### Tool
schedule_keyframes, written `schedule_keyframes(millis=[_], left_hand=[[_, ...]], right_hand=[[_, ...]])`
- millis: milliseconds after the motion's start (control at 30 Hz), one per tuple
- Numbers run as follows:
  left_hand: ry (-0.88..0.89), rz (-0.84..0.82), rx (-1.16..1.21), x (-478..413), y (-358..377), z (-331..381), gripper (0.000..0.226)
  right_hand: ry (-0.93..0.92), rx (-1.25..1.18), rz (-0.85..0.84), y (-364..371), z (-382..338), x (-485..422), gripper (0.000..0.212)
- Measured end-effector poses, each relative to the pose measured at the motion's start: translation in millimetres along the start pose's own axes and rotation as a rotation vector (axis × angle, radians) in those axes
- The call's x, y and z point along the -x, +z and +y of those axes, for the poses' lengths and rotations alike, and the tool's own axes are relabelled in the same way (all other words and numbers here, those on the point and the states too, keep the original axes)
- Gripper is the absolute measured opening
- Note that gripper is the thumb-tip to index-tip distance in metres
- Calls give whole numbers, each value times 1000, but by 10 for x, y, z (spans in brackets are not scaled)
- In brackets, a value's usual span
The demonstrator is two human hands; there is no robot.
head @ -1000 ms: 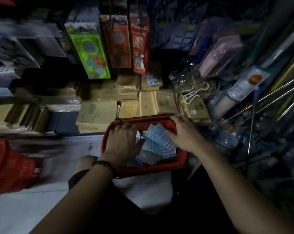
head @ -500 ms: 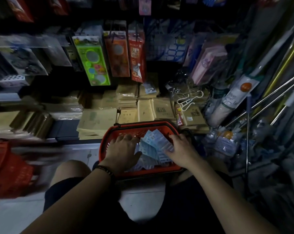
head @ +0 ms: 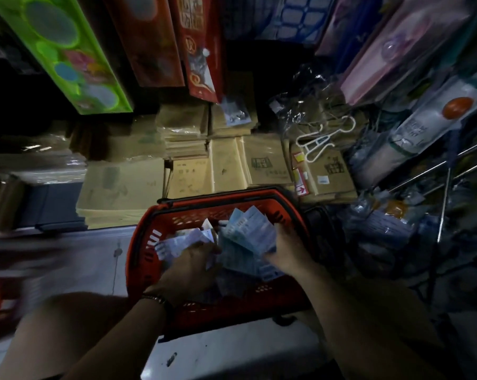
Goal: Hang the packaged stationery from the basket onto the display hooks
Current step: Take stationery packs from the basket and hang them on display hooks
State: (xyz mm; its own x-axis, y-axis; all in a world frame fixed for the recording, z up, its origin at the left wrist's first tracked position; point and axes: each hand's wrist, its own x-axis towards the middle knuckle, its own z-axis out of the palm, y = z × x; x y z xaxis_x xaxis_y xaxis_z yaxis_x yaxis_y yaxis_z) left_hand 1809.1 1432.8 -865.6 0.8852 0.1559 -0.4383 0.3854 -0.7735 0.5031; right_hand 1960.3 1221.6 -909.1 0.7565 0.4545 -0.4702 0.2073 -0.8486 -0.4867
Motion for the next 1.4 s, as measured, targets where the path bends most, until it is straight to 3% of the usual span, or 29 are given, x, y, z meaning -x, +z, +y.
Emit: schedule_keyframes(millis=[300,367,500,600,733,833,933,1033,1133,1167,1233,1300,1400], left_hand=[[30,-38,70,-326,1,-97,38],[8,-40,127,-314,15,-85,37],[-47,-1,288,-288,58,-83,29],[-142,-47,690,-241,-1,-8,27],[-112,-167,1282,-134,-87,83,49],[-20,-217,1517,-48,-104,1,55],[-135,-71,1322,-73,-128,-164,61],[-329,138,1204,-170,-49,-306,81],[-424,157,1232,-261,23,-387,88],[-432,169,1207,-287,32,-416,91],[-428,235,1101,-332,30,-462,94],[-416,245,1025,-361,10,-476,95],[-414,242,958,-333,-55,-442,97]], right_hand=[[71,-85,-52,200,198,-215,118],[108,-46,-14,221,155,-197,110],[108,-65,-29,64,28,-169,68],[27,-305,-54,-49,-136,-41,50],[-142,-493,-132,85,-349,170,72],[-262,-559,-201,248,-531,245,56],[-313,-686,-254,305,-634,200,35],[-314,-656,-265,292,-601,86,30],[-246,-580,-165,285,-494,-90,30],[-196,-496,-87,264,-436,-167,35],[-108,-119,37,211,-290,-298,63],[-40,104,-41,219,-155,-361,94],[-16,117,-221,318,-43,-361,113]])
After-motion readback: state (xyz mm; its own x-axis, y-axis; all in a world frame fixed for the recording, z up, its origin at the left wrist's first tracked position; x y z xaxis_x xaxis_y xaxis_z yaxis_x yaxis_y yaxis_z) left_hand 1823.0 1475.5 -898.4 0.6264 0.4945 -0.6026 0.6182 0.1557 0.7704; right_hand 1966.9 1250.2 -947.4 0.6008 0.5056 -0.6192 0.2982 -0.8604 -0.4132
